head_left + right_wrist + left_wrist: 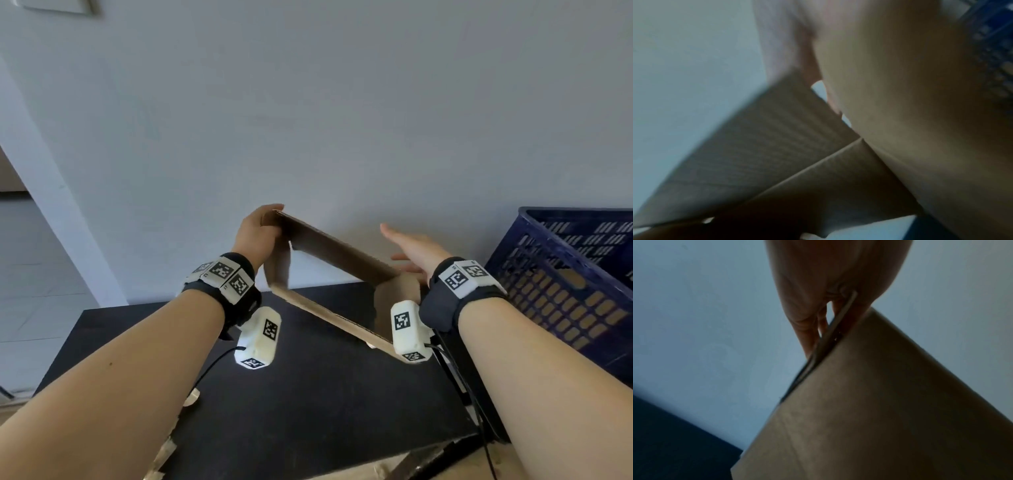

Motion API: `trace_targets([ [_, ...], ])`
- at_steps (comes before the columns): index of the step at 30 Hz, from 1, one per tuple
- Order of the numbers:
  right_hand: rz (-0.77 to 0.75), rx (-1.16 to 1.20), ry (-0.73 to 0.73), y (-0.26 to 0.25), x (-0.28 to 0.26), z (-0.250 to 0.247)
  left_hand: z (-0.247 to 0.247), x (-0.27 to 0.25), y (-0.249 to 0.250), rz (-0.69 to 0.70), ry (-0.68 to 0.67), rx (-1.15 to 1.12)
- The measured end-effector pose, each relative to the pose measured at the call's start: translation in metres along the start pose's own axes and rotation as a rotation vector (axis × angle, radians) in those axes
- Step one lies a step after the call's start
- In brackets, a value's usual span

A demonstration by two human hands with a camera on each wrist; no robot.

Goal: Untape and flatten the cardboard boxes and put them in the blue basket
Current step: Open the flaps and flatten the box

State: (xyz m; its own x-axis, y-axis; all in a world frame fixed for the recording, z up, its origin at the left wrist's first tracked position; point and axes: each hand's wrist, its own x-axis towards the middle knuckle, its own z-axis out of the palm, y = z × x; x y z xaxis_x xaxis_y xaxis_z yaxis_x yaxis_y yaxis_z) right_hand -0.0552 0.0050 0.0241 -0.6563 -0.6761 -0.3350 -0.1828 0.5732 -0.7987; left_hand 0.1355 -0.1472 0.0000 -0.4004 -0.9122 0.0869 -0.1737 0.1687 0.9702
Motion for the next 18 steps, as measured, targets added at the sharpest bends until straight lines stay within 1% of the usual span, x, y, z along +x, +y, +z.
trace_targets([
  [2,-0.055,-0.047,-0.043,-0.004,-0.002,0.006,0.007,0.003,-0.004,-0.052,-0.005,-0.050],
  [3,-0.074,-0.099,-0.073,-0.003,-0.003,0.010,0.009,0.003,-0.008,-0.070,-0.005,-0.040],
  [6,-0.133,-0.306,-0.177,0.003,-0.004,0.025,0.007,0.003,-0.023,-0.151,0.046,0.091],
  [8,-0.132,-0.299,-0.225,0.009,-0.002,0.034,0.000,0.004,-0.036,-0.211,0.105,0.140],
  [10,-0.098,-0.219,-0.282,0.013,0.001,0.040,-0.010,0.005,-0.045,-0.259,0.163,0.124],
  [13,-0.065,-0.138,-0.376,0.016,0.004,0.049,-0.022,0.010,-0.057,-0.347,0.285,-0.042],
  [15,-0.068,-0.168,-0.449,0.013,0.003,0.056,-0.027,0.011,-0.062,-0.417,0.372,-0.204],
  [17,-0.093,-0.285,-0.503,0.006,0.000,0.064,-0.029,0.009,-0.064,-0.467,0.438,-0.319],
  [18,-0.118,-0.404,-0.506,0.002,-0.001,0.068,-0.030,0.007,-0.064,-0.481,0.455,-0.346],
])
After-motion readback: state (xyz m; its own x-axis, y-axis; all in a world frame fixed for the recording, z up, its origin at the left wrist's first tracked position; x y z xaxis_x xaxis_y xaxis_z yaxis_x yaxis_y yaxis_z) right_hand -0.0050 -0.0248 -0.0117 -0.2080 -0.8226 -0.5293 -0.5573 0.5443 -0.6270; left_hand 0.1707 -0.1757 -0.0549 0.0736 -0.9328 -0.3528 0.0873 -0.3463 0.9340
